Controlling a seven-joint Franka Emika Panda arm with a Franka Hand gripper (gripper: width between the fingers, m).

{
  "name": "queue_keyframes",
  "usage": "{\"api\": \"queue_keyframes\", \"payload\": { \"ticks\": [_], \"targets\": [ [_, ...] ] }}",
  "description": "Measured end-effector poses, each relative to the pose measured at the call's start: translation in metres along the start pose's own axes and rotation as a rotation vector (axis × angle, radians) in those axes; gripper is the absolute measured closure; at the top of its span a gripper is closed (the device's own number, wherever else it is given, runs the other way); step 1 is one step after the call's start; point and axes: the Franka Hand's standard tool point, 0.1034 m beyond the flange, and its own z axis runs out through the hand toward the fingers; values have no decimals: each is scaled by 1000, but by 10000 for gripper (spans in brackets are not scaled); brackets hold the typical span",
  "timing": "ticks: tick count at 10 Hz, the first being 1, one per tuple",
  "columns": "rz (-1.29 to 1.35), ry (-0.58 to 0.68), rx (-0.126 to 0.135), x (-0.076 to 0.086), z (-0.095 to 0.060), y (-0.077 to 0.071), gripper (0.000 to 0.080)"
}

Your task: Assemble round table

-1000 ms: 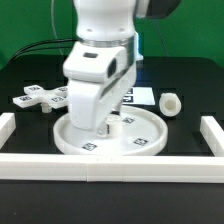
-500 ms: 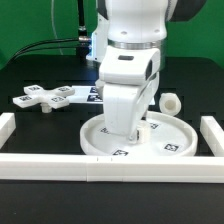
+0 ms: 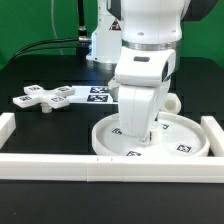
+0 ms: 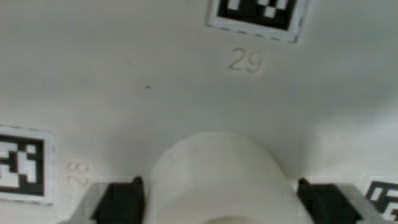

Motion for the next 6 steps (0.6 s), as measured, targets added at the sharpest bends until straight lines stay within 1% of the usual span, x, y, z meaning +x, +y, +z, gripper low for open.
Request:
{"api": "queue_keyframes", "payload": {
  "ticks": [2, 3, 4, 5, 6],
  "targets": [
    [1, 0, 0, -1, 0, 0, 387],
    [1, -1, -1, -1, -1, 0, 236],
    [3, 0, -11, -2, -9, 2, 177],
    [17, 1, -19, -1, -17, 3, 177],
    [38, -4, -19, 0, -29, 3, 154]
  ]
}}
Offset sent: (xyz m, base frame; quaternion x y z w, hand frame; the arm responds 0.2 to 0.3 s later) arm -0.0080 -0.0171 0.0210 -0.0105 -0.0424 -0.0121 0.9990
